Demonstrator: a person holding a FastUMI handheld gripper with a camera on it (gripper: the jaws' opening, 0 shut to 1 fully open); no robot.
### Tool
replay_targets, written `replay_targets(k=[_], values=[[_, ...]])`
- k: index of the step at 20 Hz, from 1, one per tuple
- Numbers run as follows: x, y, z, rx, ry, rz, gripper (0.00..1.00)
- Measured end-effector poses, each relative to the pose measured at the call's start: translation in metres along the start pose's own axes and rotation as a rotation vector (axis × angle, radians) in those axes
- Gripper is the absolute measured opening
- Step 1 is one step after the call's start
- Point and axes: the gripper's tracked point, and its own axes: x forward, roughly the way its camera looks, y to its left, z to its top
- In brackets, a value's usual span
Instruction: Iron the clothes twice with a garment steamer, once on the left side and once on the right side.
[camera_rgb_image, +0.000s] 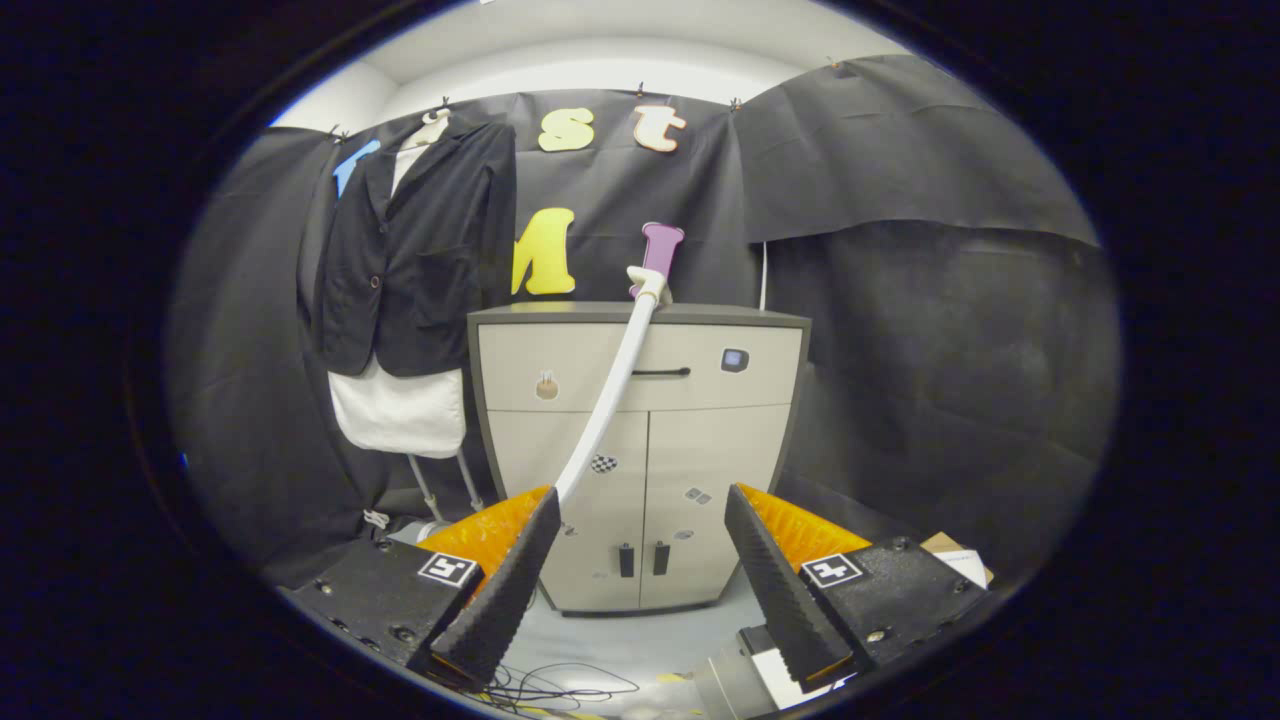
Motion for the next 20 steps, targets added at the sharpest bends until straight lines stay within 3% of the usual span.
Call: replay_targets(k=[5, 10, 20], values=[[0.005, -0.017, 0.020, -0.004, -0.009, -0.012, 1.00], [0.032, -0.042, 0.085, -0.028, -0.062, -0.002, 1.00], [0.160, -0.067, 0.198, -0.035, -0.087, 0.085, 1.00]])
